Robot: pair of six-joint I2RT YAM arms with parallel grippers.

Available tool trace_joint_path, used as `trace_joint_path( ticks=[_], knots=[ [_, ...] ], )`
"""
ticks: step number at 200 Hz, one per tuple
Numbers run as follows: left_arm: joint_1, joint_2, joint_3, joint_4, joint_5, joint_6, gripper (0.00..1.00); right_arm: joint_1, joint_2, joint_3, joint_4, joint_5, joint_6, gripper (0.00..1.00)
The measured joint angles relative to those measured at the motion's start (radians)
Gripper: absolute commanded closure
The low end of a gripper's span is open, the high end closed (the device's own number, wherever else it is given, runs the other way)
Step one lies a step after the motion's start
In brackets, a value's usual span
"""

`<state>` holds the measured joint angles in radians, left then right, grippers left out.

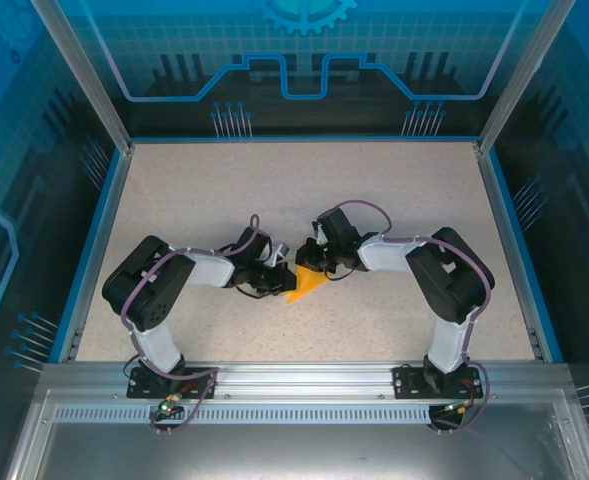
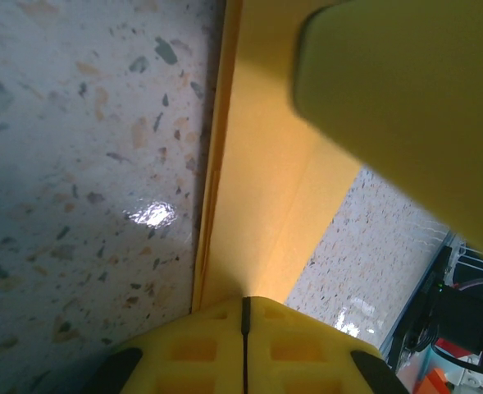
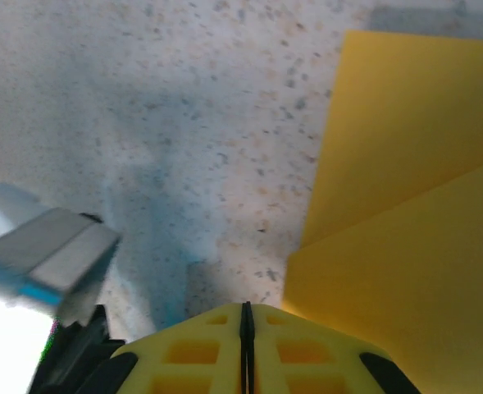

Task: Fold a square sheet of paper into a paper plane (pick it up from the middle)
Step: Fourth fold the wing at the center of the table.

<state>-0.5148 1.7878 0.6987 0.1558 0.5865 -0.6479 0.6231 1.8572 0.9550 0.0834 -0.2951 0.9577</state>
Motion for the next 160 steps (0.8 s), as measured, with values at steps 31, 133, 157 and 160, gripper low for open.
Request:
trace_joint_path(
  ticks=[31,133,157,160],
  knots=[
    [0.002,0.002,0.006,-0.001,0.006,0.000,0.93,-0.002,0.040,-0.009,0.019,-0.005,0.011,0.91],
    [0.002,-0.003,0.025,-0.029,0.002,0.002,0.93,-0.002,0.013,-0.071,0.112,-0.032,0.029,0.89],
    [0.002,-0.003,0.025,-0.030,0.002,0.003,0.92,-0.002,0.000,-0.092,0.116,-0.042,0.030,0.89],
    [0.002,-0.003,0.025,-0.030,0.002,0.003,0.92,-0.002,0.000,-0.094,0.117,-0.043,0.030,0.89]
  ],
)
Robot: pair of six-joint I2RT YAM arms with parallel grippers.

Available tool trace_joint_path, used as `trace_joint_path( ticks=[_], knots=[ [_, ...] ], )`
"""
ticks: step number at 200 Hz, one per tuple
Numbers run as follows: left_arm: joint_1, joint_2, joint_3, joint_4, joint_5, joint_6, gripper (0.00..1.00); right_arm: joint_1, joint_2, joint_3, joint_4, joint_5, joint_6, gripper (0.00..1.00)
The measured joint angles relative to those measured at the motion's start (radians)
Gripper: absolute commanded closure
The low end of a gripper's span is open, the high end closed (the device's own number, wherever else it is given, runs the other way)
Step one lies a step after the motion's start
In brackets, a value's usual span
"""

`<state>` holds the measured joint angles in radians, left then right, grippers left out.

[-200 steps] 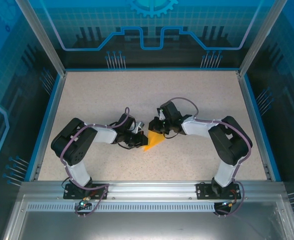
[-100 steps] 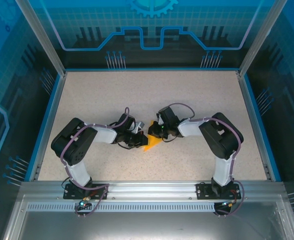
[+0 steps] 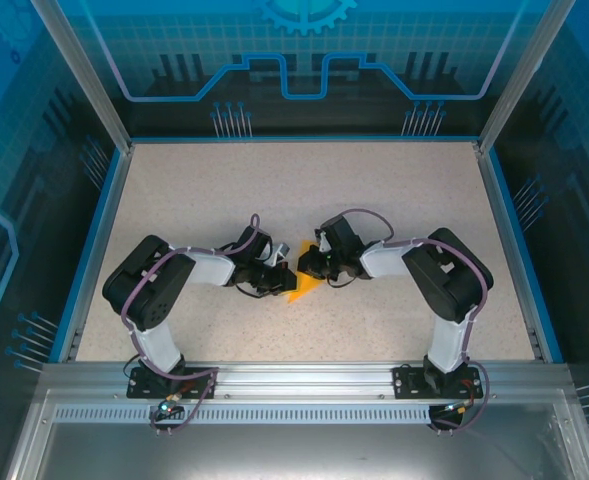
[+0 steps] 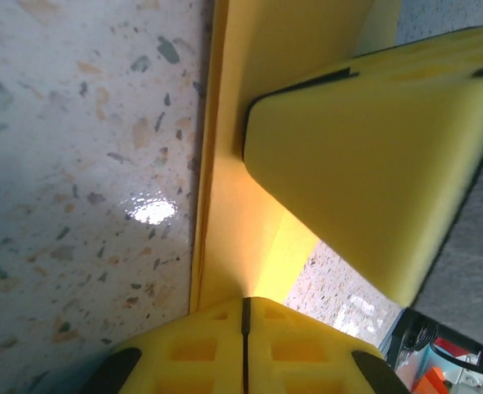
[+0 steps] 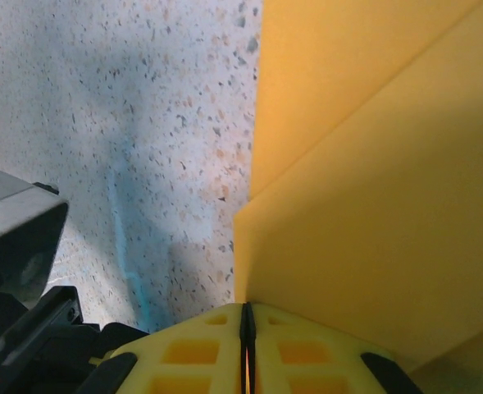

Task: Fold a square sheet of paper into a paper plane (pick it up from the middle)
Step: Fourth fold the wing at the center of the table.

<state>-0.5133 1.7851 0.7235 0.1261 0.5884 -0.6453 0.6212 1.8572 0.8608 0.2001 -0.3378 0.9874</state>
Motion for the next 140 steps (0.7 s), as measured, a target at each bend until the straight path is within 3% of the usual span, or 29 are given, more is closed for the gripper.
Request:
trace_joint_path(
  ticks=[60,140],
  knots=[
    [-0.010,-0.021,0.000,-0.021,-0.024,0.004,0.88,-0.005,0.000,-0.046,0.073,-0.003,0.003,0.91],
    [-0.027,-0.153,-0.013,-0.236,-0.025,0.025,0.80,-0.007,0.000,-0.050,0.079,-0.006,0.003,0.91]
  ],
)
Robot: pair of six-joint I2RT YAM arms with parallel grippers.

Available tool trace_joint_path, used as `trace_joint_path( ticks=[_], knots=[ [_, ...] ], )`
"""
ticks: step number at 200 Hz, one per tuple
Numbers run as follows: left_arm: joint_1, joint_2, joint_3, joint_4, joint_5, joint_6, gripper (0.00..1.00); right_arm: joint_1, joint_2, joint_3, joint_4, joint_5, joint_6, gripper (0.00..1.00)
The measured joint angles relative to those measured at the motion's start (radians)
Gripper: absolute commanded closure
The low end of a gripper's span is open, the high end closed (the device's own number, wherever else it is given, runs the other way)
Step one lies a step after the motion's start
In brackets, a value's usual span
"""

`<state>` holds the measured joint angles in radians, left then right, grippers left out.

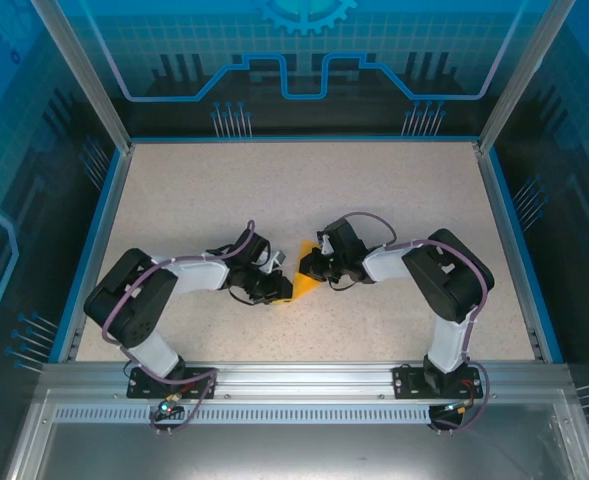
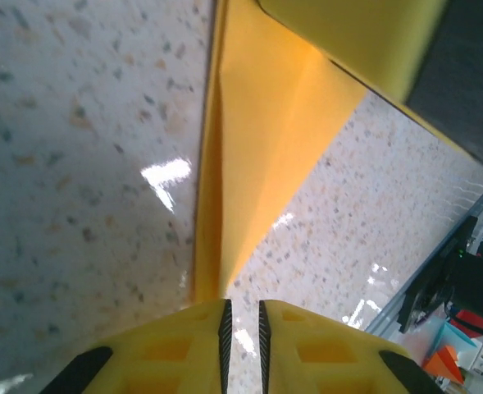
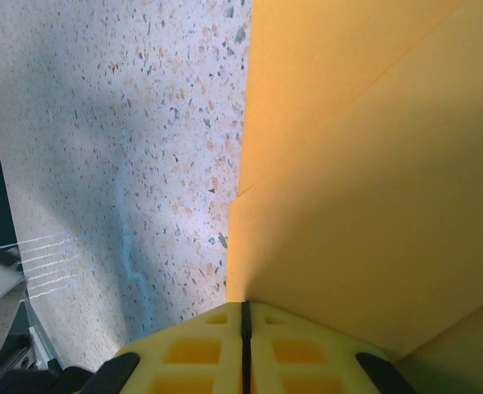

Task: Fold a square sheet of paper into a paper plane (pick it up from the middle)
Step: Fourth fold the wing at the center of the table.

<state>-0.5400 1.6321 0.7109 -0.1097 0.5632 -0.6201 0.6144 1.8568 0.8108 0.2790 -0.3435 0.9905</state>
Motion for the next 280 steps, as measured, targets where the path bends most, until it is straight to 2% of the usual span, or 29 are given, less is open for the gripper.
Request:
trace_joint_path(
  ticks=[75,181,251,280],
  knots=[
    [-0.024,-0.025,0.022,-0.033,0.022,-0.002,0.81,0.000,0.000,0.000,0.000,0.000,0.000,0.91],
    [-0.027,0.049,0.021,0.069,0.048,-0.010,0.82,0.000,0.000,0.001,-0.001,0.000,0.000,0.91],
    [-0.027,0.071,0.023,0.066,-0.028,-0.009,0.85,0.000,0.000,0.001,-0.001,-0.001,0.000,0.91],
    [-0.024,0.090,0.023,0.070,-0.024,-0.009,0.86,-0.001,0.000,0.001,-0.001,-0.001,-0.003,0.91]
  ],
)
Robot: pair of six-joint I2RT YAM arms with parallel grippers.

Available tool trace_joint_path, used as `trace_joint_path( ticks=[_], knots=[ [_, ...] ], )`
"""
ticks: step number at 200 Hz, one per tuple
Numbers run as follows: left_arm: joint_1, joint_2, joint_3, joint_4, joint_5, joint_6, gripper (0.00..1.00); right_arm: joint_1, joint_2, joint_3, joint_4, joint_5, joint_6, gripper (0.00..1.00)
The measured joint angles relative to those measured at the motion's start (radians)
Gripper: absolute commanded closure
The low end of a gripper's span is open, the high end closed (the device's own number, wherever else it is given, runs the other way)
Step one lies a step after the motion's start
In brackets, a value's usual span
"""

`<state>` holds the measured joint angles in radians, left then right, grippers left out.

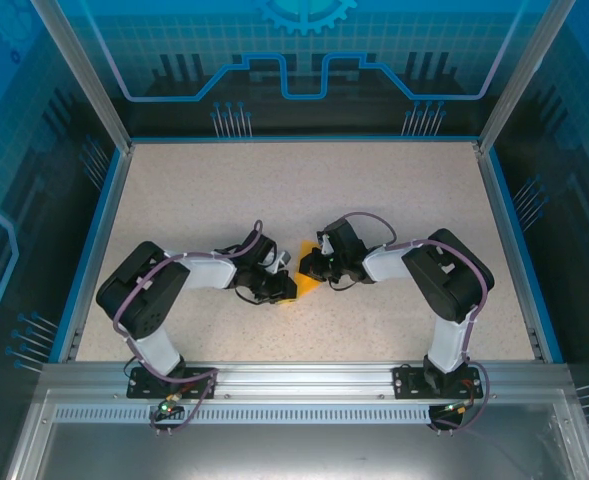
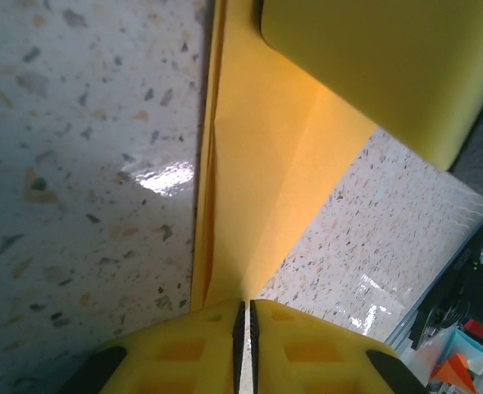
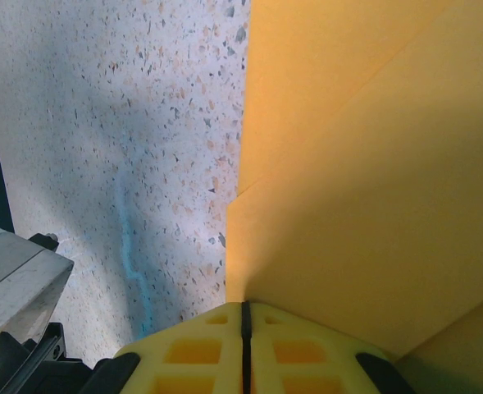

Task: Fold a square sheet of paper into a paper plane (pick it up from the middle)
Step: Fourth fold the wing at the center of the table.

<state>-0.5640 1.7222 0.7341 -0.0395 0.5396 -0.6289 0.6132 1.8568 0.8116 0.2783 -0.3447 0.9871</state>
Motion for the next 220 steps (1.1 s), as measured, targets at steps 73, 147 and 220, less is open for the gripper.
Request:
trace_joint_path(
  ticks=[73,147,220],
  knots=[
    [-0.002,-0.087,-0.109,0.072,-0.047,-0.008,0.86,-0.002,0.000,0.000,0.000,-0.004,-0.001,0.91],
    [-0.002,-0.248,-0.075,-0.130,-0.153,-0.020,0.84,-0.004,0.000,0.045,-0.086,-0.012,-0.018,0.86],
    [0.000,-0.167,0.084,-0.165,-0.177,0.008,0.82,-0.061,-0.225,0.038,-0.256,0.067,-0.052,0.78]
  ],
)
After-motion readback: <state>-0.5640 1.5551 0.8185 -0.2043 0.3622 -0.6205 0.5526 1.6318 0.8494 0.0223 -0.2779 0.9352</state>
